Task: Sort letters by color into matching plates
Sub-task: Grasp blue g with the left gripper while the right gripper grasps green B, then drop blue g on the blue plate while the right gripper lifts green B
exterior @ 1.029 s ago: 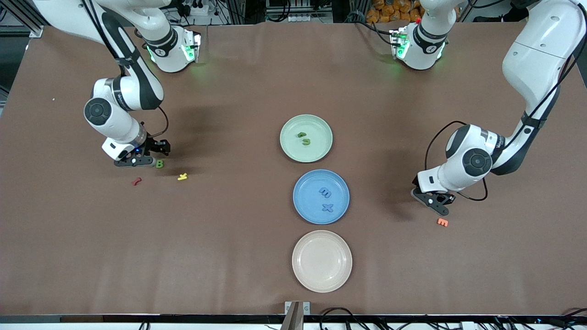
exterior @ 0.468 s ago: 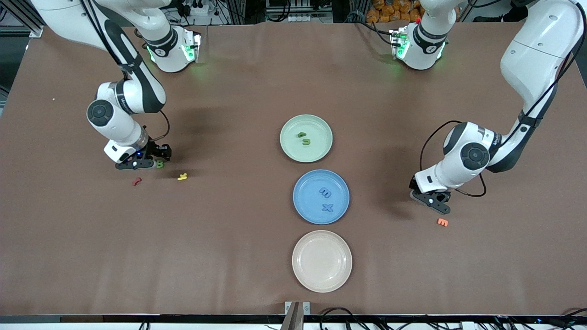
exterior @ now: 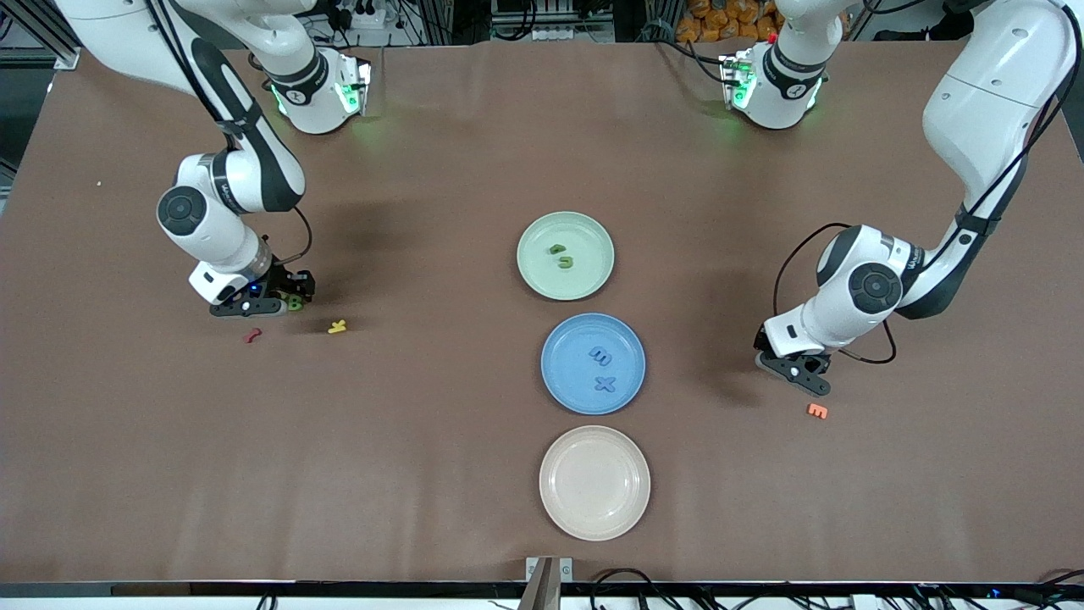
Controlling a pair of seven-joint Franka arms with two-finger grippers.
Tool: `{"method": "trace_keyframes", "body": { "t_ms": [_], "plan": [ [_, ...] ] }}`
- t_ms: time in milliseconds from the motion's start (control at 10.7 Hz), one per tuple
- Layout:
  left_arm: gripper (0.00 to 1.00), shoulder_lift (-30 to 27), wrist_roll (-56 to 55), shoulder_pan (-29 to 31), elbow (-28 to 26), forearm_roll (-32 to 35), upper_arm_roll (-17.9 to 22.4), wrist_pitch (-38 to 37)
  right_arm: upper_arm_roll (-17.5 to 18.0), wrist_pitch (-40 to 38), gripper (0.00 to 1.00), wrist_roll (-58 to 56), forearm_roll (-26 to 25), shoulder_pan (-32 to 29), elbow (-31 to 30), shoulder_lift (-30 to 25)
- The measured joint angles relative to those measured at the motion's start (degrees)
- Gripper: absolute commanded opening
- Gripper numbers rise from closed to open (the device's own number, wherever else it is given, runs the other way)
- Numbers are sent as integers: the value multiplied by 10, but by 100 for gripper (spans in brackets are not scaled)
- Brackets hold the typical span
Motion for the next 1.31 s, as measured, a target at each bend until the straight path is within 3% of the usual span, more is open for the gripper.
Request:
{"method": "trace_keyframes", "body": {
  "t_ms": [655,1309],
  "plan": [
    [0,1,-41,-5,18,-1,-7,7,0,20,58,-1,21,0,11,29],
    [0,3,-148,-94,72,-55,-9,4,0,24,58,-1,22,-1,13,35]
  ]
}}
